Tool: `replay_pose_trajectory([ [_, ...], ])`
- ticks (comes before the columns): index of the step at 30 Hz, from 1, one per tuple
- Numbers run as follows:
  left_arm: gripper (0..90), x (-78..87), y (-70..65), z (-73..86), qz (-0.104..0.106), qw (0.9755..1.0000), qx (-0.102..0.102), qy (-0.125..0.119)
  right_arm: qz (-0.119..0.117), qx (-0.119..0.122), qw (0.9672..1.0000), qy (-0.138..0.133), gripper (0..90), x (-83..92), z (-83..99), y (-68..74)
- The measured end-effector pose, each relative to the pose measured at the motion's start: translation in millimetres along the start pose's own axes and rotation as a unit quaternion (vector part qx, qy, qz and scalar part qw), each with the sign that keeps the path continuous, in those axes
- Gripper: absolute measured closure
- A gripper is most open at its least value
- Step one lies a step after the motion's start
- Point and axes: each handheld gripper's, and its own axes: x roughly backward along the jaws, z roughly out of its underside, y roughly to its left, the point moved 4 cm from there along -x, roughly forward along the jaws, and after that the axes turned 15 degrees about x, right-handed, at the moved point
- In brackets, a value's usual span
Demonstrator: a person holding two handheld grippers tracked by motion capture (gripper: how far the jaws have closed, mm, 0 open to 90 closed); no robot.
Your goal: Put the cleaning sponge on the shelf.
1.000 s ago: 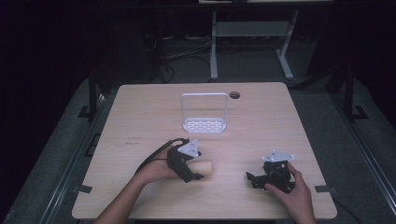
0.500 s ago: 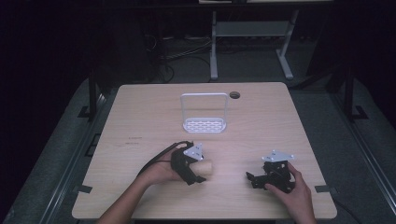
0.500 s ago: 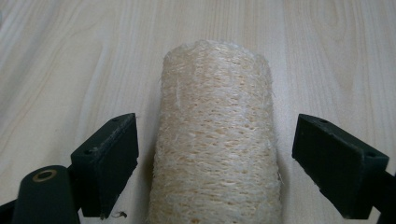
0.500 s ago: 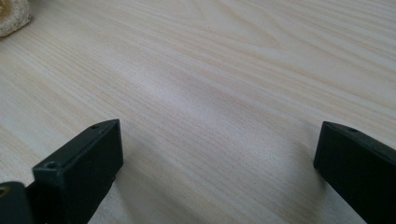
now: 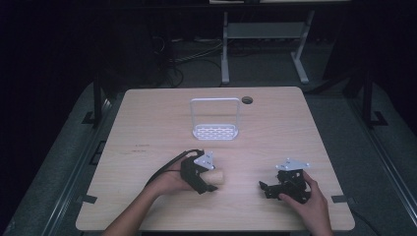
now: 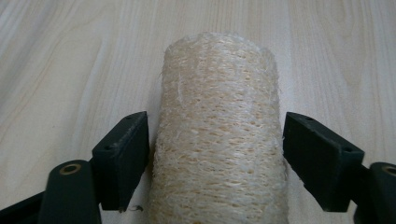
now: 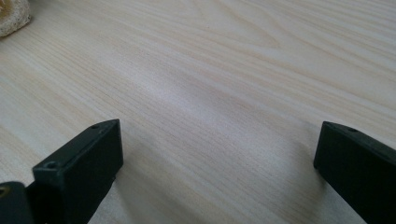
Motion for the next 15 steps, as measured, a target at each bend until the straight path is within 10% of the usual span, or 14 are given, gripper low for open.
replay_pose_trajectory([
  [15,40.6,3.5,1.9,0.1,0.001,1.0,0.002,-0.003,0.0,0.0,1.0,0.0,1.0,0.0,0.0,0.0],
])
